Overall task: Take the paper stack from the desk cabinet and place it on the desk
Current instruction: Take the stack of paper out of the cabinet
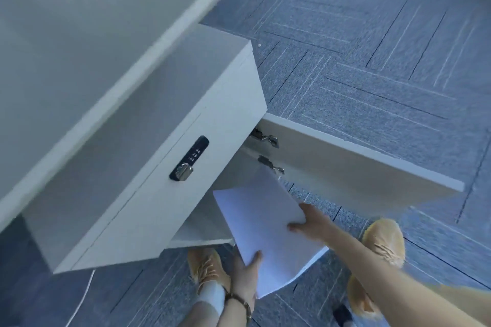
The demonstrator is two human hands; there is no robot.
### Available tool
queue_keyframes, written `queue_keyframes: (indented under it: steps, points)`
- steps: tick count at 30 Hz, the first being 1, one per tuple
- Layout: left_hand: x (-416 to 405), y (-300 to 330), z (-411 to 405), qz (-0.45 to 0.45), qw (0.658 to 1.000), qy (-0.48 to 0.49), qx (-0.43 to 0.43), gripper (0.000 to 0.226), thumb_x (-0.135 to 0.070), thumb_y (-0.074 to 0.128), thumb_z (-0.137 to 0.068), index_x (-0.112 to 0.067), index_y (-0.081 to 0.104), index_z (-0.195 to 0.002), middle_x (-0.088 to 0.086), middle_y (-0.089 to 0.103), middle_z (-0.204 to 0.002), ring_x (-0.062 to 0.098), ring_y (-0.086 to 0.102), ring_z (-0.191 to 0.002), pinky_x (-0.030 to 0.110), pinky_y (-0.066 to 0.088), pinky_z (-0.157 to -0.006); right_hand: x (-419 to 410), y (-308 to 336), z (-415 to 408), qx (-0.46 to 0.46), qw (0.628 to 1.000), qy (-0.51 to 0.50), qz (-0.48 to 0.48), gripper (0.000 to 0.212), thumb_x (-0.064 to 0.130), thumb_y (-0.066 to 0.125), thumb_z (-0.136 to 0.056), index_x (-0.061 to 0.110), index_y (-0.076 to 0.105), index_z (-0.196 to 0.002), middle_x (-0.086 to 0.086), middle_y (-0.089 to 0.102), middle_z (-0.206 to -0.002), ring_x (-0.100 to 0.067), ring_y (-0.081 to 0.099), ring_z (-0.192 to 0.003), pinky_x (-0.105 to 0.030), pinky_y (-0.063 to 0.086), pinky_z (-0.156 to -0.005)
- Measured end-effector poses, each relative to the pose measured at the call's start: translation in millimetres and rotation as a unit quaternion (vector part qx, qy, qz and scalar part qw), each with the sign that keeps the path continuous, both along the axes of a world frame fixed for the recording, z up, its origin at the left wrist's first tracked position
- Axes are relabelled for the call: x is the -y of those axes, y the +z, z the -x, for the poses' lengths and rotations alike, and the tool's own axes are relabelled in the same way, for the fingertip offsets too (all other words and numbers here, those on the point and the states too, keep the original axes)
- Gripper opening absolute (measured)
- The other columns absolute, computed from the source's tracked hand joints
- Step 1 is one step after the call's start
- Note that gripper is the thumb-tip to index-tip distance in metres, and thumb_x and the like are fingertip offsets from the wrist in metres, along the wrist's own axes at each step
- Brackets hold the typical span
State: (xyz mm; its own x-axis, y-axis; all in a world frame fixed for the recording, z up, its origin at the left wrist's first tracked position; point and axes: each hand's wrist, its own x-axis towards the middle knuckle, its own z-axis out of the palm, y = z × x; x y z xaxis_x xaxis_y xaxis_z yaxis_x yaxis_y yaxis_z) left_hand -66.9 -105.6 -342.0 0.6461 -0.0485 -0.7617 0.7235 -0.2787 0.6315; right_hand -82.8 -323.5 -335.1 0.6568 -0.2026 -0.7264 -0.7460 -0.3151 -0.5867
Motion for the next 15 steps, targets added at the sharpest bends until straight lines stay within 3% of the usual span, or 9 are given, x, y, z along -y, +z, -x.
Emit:
queue_keyframes:
  steps: [2,4,6,10,15]
  points:
    - [-9.5,37.9,23.8,0.013,1.000,0.001,0.006,0.019,-0.012,0.072,-0.086,-0.019,0.067,-0.103,0.007,0.072,-0.113,0.033,0.067,-0.104,0.049,0.053,-0.094,-6.1,46.8,24.0,0.030,1.000,0.004,0.007,0.048,0.036,0.070,-0.079,0.019,0.058,-0.122,0.001,0.067,-0.106,-0.019,0.064,-0.092,-0.026,0.048,-0.070]
    - [-17.4,60.1,44.3,0.025,0.999,0.006,0.022,0.037,-0.028,0.082,-0.071,-0.018,0.068,-0.104,0.009,0.074,-0.114,0.033,0.070,-0.103,0.053,0.054,-0.094,-10.2,89.7,46.5,0.052,0.998,-0.005,0.020,0.033,0.033,0.071,-0.080,0.021,0.059,-0.109,0.006,0.064,-0.092,-0.011,0.061,-0.078,-0.022,0.044,-0.060]
    - [-21.9,97.2,65.2,0.063,0.997,0.011,0.042,0.051,-0.026,0.083,-0.063,-0.014,0.067,-0.110,0.010,0.075,-0.112,0.032,0.072,-0.101,0.055,0.055,-0.092,-14.3,132.7,71.9,0.081,0.996,-0.025,0.027,0.029,0.031,0.072,-0.079,0.023,0.061,-0.105,0.003,0.067,-0.096,-0.015,0.063,-0.083,-0.028,0.047,-0.067]
    - [-23.1,191.8,105.9,0.107,0.990,-0.009,0.094,0.051,-0.011,0.081,-0.066,-0.010,0.063,-0.114,0.008,0.077,-0.106,0.028,0.074,-0.097,0.052,0.057,-0.090,-17.7,200.9,129.8,0.135,0.987,-0.078,0.038,0.030,0.030,0.076,-0.073,0.024,0.066,-0.100,0.003,0.073,-0.099,-0.019,0.069,-0.094,-0.039,0.056,-0.087]
    - [-37.3,274.1,149.3,0.110,0.973,-0.077,0.185,0.042,-0.012,0.080,-0.072,-0.013,0.064,-0.111,-0.001,0.079,-0.098,0.014,0.076,-0.087,0.035,0.061,-0.081,-30.6,275.1,192.2,0.223,0.964,-0.143,0.031,0.026,0.027,0.079,-0.072,0.022,0.068,-0.095,-0.001,0.076,-0.094,-0.020,0.072,-0.088,-0.041,0.058,-0.084]
